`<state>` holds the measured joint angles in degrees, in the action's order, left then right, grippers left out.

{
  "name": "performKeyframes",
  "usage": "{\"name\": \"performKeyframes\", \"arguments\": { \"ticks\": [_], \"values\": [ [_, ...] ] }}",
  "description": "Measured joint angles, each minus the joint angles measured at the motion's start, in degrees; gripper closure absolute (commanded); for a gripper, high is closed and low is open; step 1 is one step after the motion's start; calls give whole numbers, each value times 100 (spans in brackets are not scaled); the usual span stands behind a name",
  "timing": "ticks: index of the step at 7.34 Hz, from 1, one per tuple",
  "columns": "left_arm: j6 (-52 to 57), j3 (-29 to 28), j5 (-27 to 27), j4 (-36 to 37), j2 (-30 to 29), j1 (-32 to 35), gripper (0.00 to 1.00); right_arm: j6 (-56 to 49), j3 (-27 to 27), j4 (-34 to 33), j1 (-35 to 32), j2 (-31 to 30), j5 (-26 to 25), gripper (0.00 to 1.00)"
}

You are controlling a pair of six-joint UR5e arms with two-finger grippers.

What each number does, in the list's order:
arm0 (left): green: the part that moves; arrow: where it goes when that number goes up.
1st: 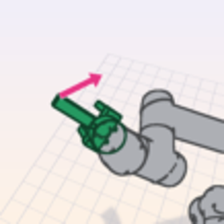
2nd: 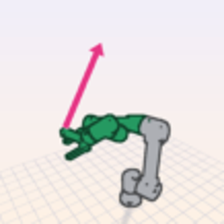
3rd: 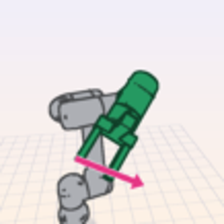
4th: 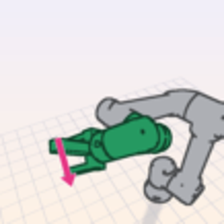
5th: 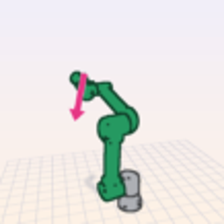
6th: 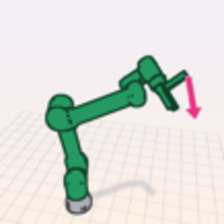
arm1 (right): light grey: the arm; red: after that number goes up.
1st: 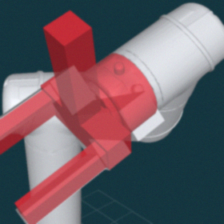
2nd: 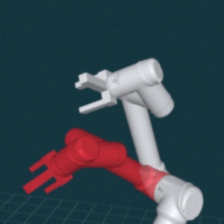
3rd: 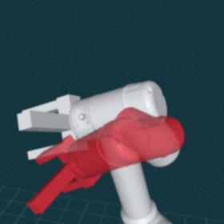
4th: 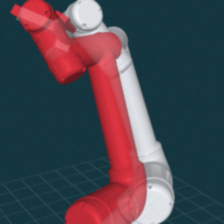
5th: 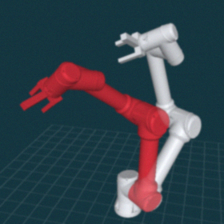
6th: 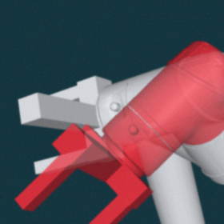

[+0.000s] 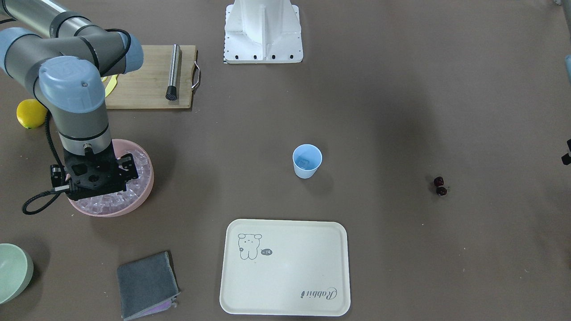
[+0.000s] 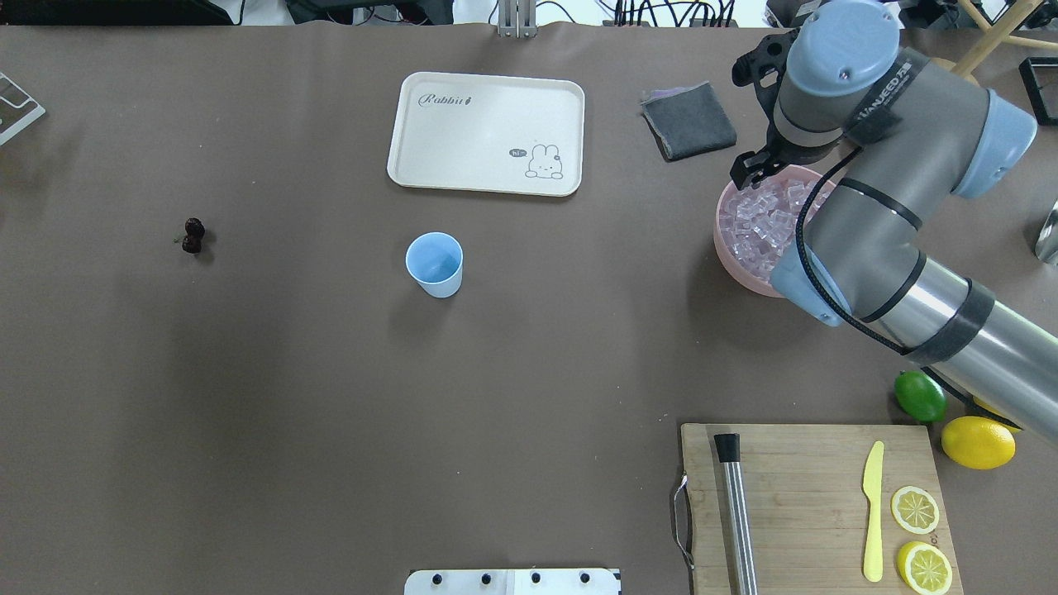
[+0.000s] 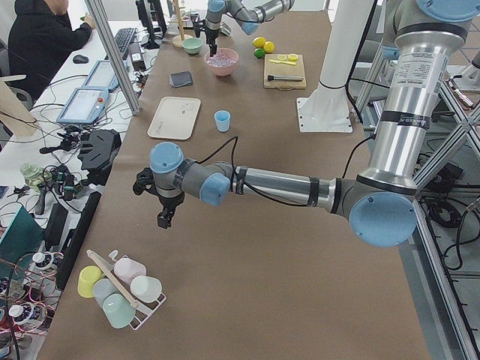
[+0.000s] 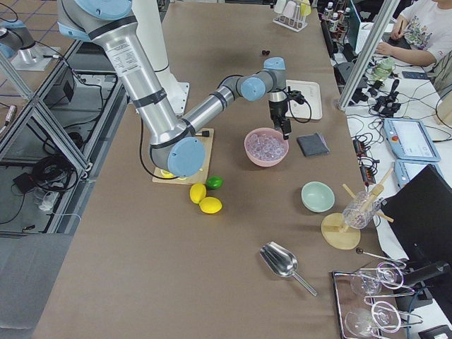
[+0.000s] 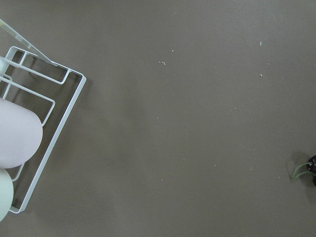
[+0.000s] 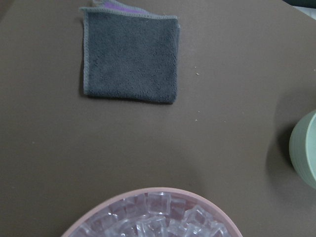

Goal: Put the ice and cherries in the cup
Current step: 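Return the right gripper to the pink bowl of ice cubes, then grasp another ice cube with the right gripper and lift it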

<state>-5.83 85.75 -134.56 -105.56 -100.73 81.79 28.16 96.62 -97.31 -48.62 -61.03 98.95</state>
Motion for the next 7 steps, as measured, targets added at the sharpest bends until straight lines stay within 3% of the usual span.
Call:
{"name": "performKeyframes", "arguments": {
  "ticks": [4, 5, 7],
  "values": [
    [3, -43, 0, -23, -16, -5, 2, -80, -23, 19, 158, -175, -154, 9],
    [3, -46, 0, -33, -16, -5, 2, -95, -28, 22, 167, -198, -111, 20],
    [3, -51, 4, -121, -8, -5, 2, -110, -45, 26, 163, -247, -79, 32]
  ]
}}
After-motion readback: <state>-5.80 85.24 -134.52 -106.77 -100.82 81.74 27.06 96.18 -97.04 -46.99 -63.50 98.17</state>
